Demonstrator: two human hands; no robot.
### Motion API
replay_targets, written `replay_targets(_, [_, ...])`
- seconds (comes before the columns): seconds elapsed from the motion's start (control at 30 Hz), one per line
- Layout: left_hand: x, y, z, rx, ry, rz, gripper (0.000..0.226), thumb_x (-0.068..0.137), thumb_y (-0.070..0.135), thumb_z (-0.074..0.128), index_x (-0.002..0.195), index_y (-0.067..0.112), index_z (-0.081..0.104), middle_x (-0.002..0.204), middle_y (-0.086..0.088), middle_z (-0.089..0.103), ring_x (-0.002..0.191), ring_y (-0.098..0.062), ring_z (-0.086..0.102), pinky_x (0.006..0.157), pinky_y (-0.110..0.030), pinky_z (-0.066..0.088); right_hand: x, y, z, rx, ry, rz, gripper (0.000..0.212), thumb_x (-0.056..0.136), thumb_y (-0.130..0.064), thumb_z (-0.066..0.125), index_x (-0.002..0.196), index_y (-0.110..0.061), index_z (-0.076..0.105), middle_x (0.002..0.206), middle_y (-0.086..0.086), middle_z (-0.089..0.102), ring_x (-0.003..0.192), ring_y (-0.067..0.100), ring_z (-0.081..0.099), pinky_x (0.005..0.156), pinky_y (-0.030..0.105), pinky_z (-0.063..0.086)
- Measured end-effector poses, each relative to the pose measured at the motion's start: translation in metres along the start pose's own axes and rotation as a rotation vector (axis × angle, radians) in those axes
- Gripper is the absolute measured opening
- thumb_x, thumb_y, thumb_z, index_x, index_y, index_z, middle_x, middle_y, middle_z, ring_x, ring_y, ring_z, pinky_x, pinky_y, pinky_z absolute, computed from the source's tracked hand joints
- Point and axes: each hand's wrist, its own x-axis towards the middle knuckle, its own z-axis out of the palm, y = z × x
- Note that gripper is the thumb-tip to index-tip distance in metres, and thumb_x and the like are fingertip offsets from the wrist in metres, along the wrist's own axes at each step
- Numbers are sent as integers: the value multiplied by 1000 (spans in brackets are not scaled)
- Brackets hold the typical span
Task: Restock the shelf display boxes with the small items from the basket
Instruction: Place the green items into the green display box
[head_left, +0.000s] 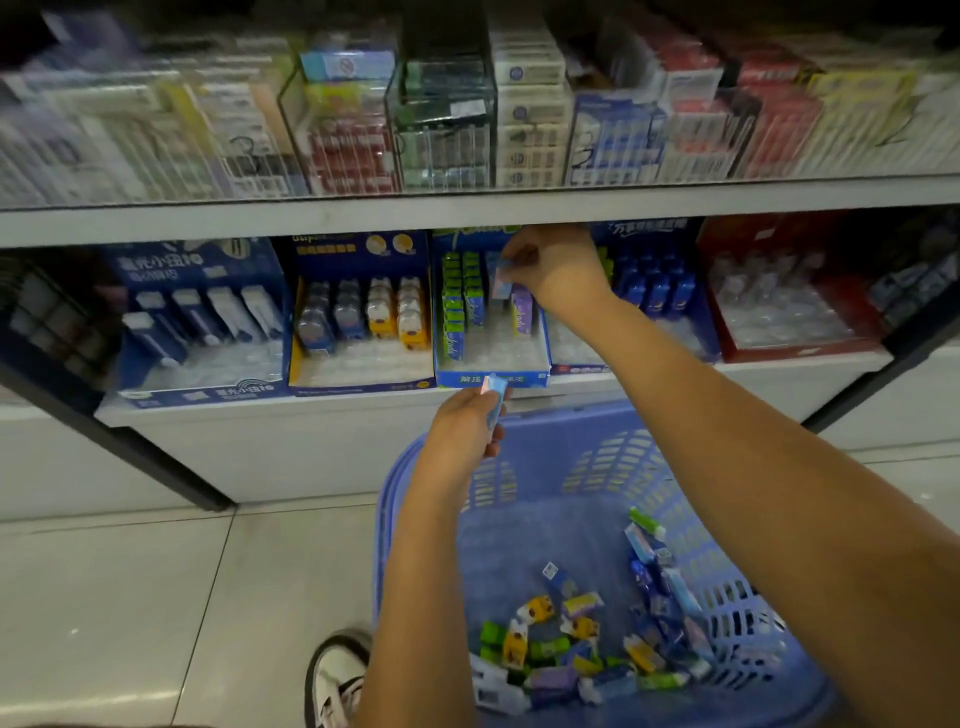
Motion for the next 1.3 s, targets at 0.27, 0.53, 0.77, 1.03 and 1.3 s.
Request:
replay_targets(0.27, [13,0,-3,-48,78,39,18,98,20,45,91,15,62,76,-3,59,69,-12,56,57,-22,43,27,-2,13,-163,-189,48,21,88,-24,63,105,-15,71,117,6,67,109,25,60,88,24,45])
replay_targets(0.53, [18,1,-5,-140,81,83,20,98,19,47,84,25,60,86,-1,62,80,-12,61,64,-23,48,36,4,6,-219,-348,34,29,88,-30,64,113,-16,63,122,6,61,110,25,55,81,26,41])
replay_targets(0.77, [14,5,-2,-136,39,141,18,98,17,49,90,22,64,87,2,61,86,-11,60,65,-19,50,33,3,7,-317,-331,-7,23,88,-22,64,107,-10,70,119,6,64,108,25,58,88,26,46])
replay_targets(1.03, [10,5,3,-75,9,253,13,95,20,55,97,22,68,74,0,58,79,-15,54,94,-40,50,34,-6,11,-404,-376,14,29,91,-25,60,114,-8,65,118,9,63,109,25,58,95,34,49])
replay_targets(1.3, [8,8,10,-66,130,322,25,88,10,64,108,26,63,107,-1,69,98,-16,66,86,-29,53,-14,-2,-12,161,-366,-37,17,94,-19,54,100,-14,69,92,-3,69,71,-4,61,71,27,51])
